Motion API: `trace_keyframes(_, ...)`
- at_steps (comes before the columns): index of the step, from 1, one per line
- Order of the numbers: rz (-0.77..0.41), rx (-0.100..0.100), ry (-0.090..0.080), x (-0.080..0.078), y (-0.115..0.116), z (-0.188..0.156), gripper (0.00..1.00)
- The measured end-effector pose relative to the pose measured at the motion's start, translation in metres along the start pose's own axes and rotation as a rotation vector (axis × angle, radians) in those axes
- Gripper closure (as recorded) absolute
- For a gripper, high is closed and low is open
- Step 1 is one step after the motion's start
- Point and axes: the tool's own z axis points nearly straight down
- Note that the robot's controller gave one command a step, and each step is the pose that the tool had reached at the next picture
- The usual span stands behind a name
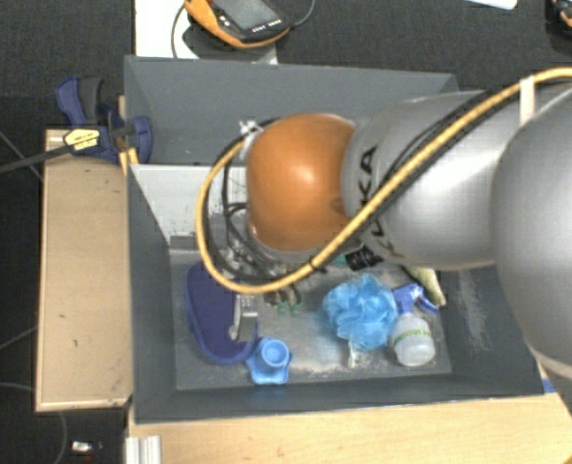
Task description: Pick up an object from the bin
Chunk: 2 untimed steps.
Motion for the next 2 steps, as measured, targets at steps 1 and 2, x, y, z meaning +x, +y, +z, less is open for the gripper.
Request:
trace_keyframes(1, 0.005, -0.002, -0.007, -0.002, -0.001, -0.003, 0.0)
trace_keyframes(2, 0.123, -0.006, -0.015, -0.002, -0.019, 0.037, 0.0)
